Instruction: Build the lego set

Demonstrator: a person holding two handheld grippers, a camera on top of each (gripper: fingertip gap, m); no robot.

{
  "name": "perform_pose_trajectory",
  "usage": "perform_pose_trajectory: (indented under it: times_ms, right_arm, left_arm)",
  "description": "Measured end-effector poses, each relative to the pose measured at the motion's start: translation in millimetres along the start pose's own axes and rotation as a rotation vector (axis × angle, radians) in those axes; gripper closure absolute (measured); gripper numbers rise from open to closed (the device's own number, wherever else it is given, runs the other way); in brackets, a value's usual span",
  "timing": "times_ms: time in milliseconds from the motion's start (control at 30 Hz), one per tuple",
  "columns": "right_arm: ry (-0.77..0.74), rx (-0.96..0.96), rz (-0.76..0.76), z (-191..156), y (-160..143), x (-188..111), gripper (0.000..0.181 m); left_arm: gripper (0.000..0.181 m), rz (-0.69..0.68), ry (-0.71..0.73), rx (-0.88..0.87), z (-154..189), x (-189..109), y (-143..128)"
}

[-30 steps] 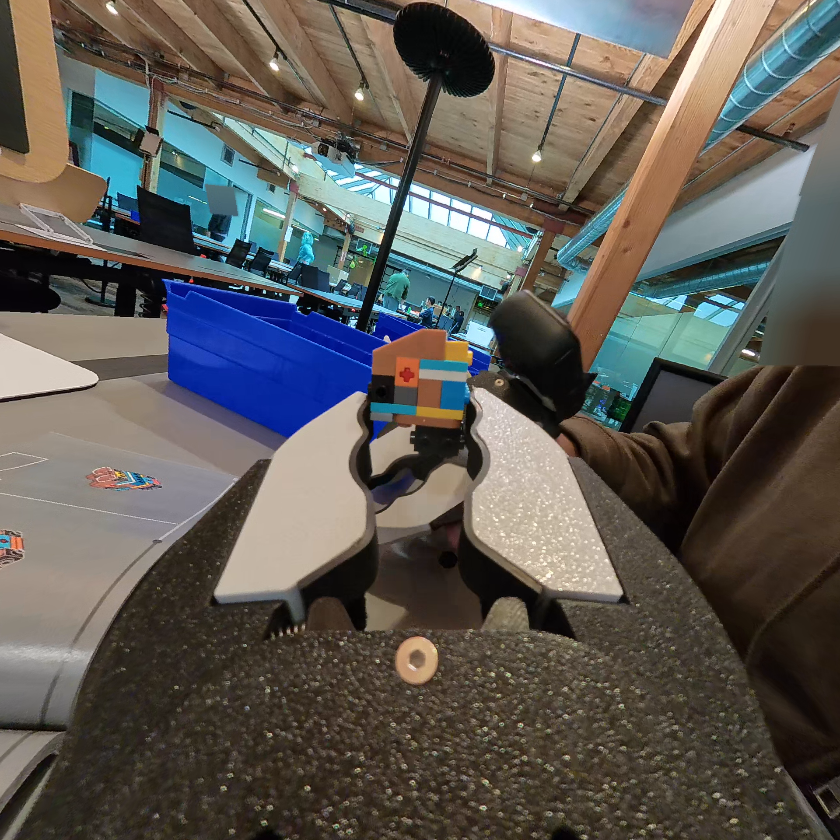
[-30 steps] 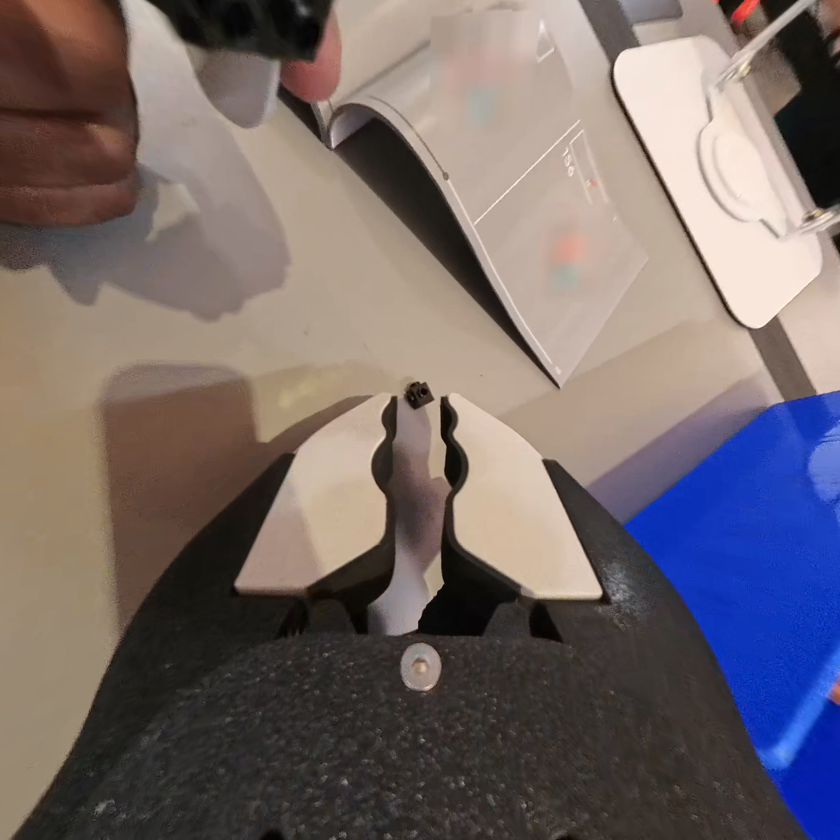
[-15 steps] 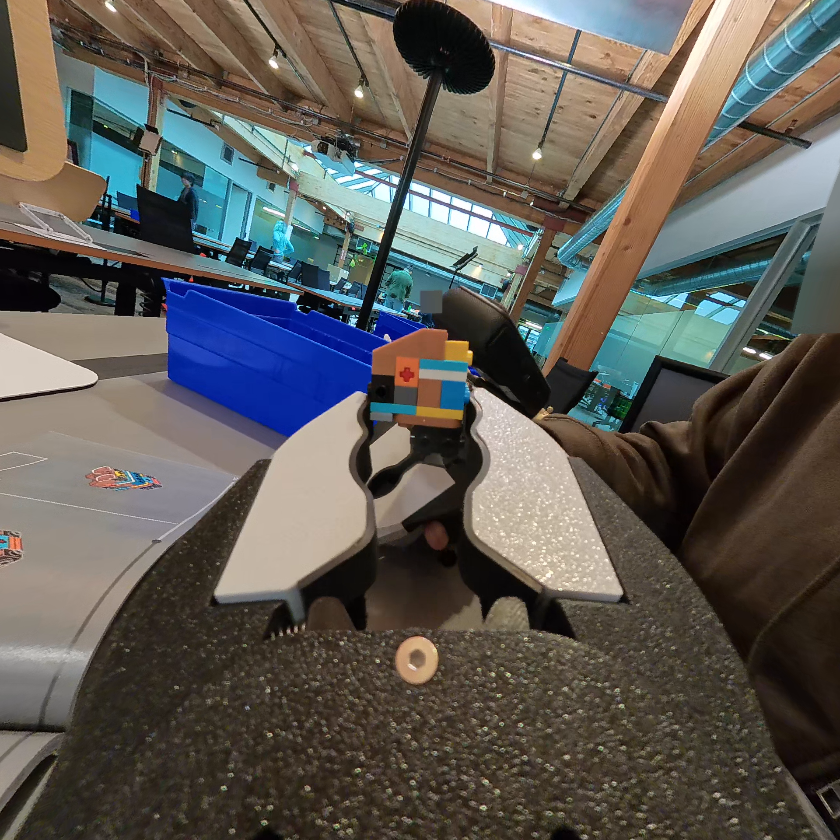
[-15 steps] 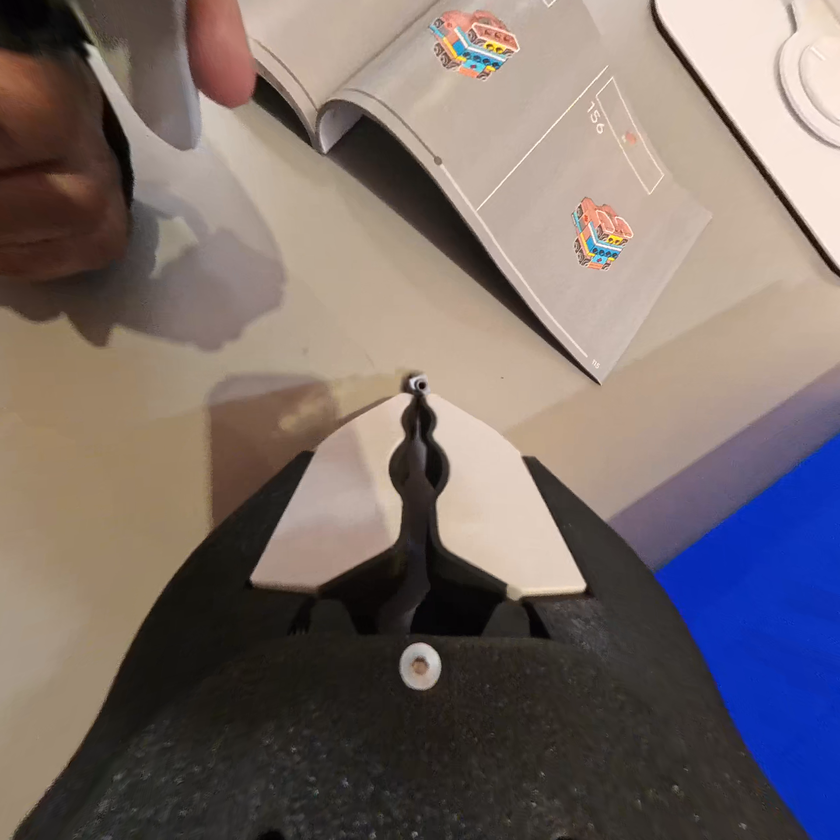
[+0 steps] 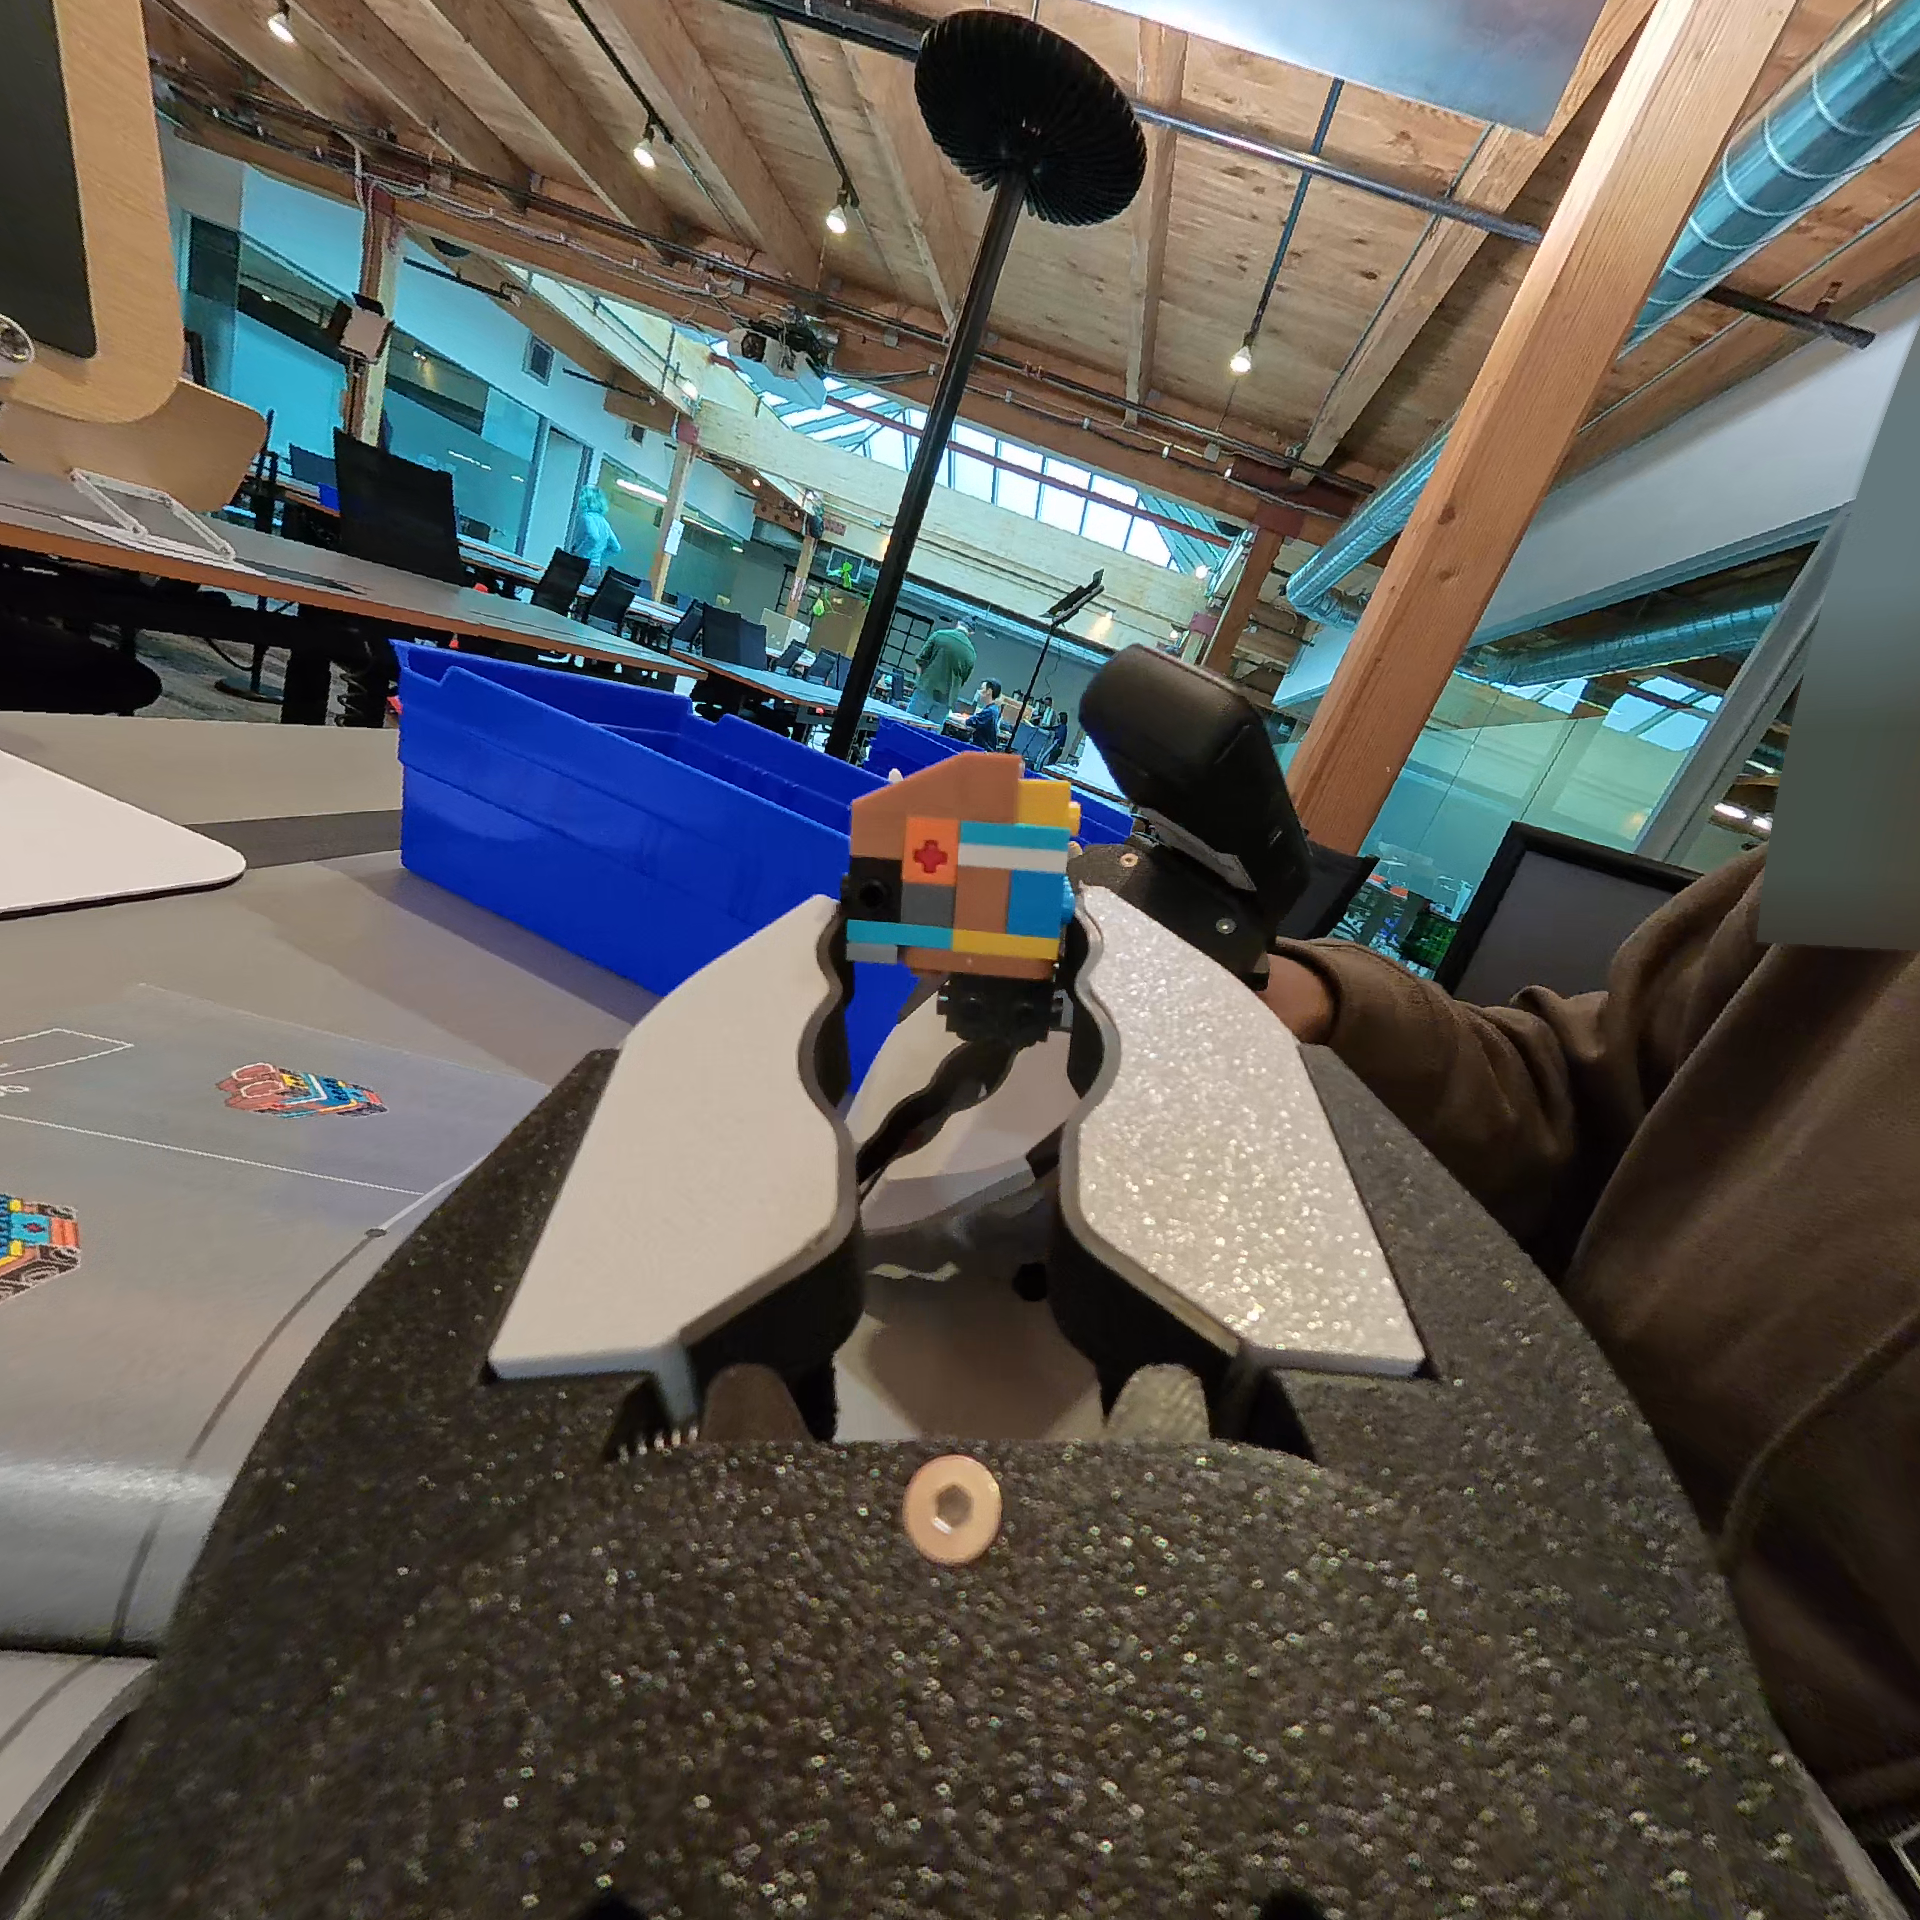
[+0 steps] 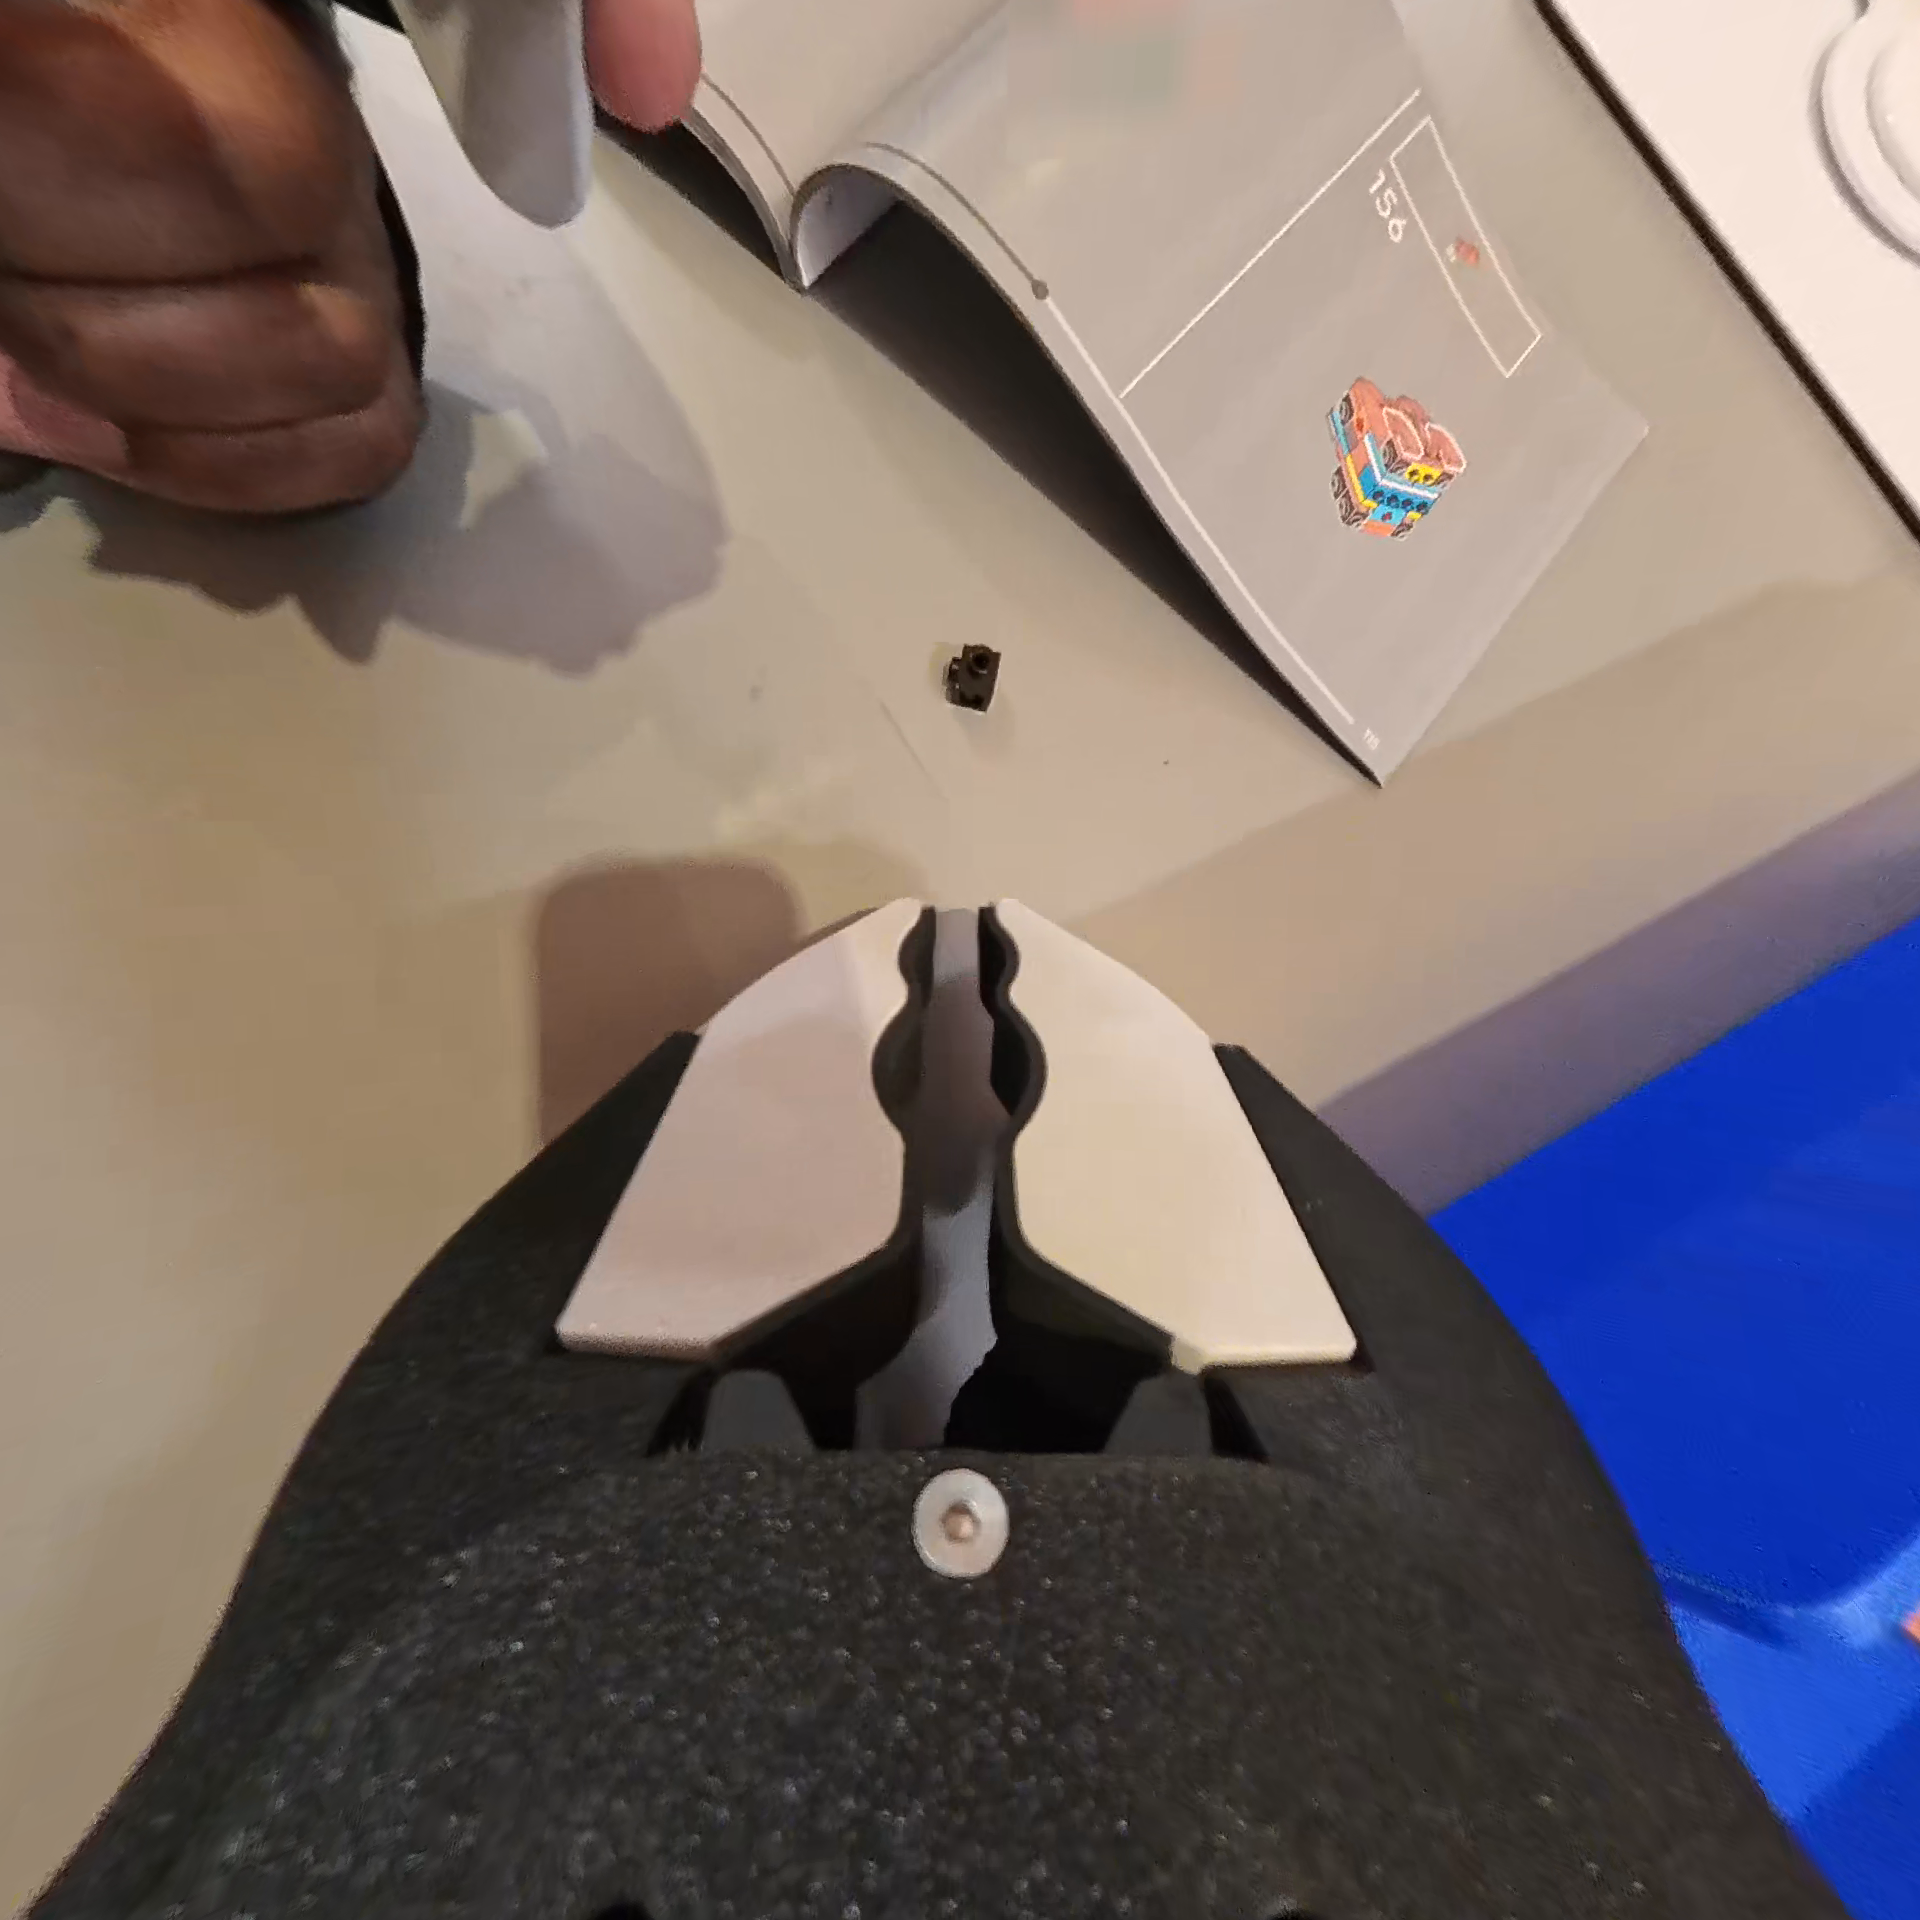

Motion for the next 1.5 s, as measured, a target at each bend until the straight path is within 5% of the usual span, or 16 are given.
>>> perform_pose_trajectory:
  times_ms: [600,933,1300,1500]
  right_arm:
    - [-0.054,-0.043,-0.005,3.3,24.4,46.0,0.159]
    - [-0.034,-0.083,0.018,0.6,24.4,47.1,0.171]
    - [0.175,-0.321,0.032,-24.9,14.2,29.2,0.172]
    - [0.085,-0.172,0.031,-11.1,18.8,31.8,0.168]
  left_arm:
    - [0.142,0.039,0.034,0.003,-4.3,-3.0,6.2]
    - [0.142,0.1,-0.021,0.007,4.7,-5.1,15.5]
    - [0.142,0.089,-0.016,0.003,2.4,-5.3,14.6]
    - [0.142,0.092,0.001,0.006,-1.1,-6.6,16.2]
Point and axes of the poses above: each gripper's, where its closed fingertips meet, x out along the fingers, y out of its top, z = x × y across the jaws, the point moved 2 cm from there along -x, back along the fingers, and after that the axes turned 7 degrees about z, right-handed, at the moved point
